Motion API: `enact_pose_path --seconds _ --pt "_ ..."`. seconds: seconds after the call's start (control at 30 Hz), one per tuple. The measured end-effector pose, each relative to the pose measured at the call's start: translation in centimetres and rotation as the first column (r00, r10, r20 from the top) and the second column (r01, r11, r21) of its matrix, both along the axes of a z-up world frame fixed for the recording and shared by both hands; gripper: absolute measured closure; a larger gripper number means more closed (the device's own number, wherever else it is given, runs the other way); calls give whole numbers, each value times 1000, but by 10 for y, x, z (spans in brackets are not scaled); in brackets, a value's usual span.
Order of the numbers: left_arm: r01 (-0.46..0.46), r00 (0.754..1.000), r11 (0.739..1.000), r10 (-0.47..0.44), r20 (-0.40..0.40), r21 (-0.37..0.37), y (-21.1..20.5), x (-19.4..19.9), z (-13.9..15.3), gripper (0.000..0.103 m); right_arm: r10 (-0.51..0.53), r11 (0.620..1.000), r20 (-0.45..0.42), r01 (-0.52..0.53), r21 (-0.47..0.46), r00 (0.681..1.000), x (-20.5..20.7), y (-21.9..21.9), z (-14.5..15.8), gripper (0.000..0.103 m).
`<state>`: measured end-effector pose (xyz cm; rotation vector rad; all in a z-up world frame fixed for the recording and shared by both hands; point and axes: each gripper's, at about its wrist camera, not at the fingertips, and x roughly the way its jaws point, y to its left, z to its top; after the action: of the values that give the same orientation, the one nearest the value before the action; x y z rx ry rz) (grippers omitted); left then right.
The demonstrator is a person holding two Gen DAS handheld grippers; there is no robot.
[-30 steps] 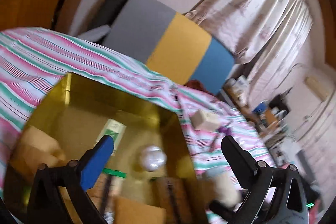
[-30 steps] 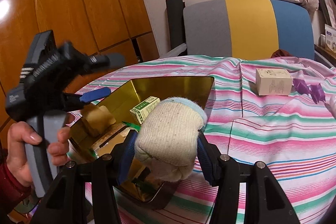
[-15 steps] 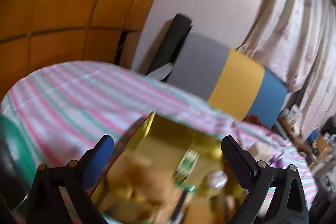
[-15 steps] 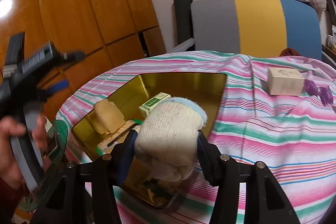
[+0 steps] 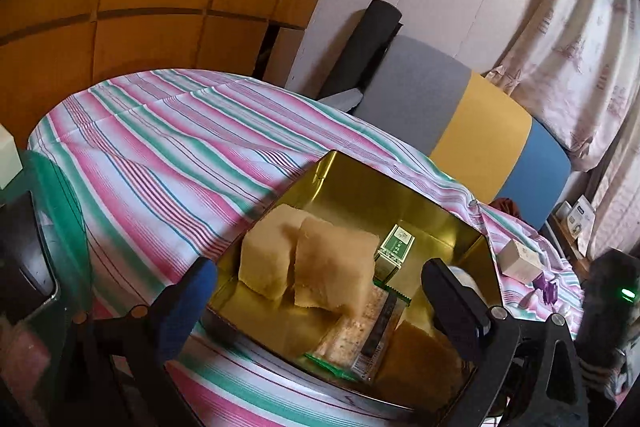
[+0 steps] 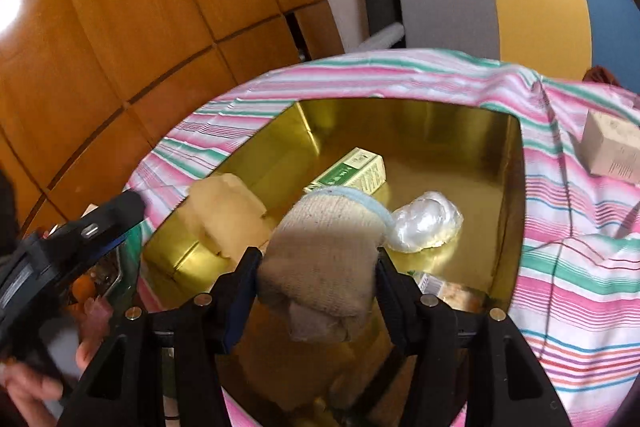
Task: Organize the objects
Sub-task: 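Lower the rolled sock into the gold tin and open the right gripper, then move the right gripper to the clear plastic-wrapped bundle and grasp it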
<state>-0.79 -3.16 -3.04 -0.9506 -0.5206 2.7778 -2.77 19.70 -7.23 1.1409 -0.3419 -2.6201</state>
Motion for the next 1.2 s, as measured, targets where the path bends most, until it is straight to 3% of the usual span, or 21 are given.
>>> enact_pose_path --seconds 0.1,0.2,0.43,0.7,0.93,1.2 --pt "10 1000 1000 -10 23 12 2 0 -2 0 -78 997 26 78 6 997 -12 8 -4 46" --pt "20 999 1000 -20 28 14 5 0 -3 0 -122 992 -24 121 -25 992 -7 16 7 34" --pt "42 999 999 -43 26 11 13 5 -3 0 -149 989 -112 147 -32 982 27 31 21 33" --pt "118 993 993 -118 23 -10 36 15 -1 0 -195 980 -103 191 -55 975 40 43 23 33" --pt "247 969 969 -248 -6 -17 64 29 4 0 -205 979 -121 205 -17 971 52 50 24 34" --pt "362 932 930 -362 2 -70 101 47 2 0 -296 950 -104 304 71 949 68 86 16 34"
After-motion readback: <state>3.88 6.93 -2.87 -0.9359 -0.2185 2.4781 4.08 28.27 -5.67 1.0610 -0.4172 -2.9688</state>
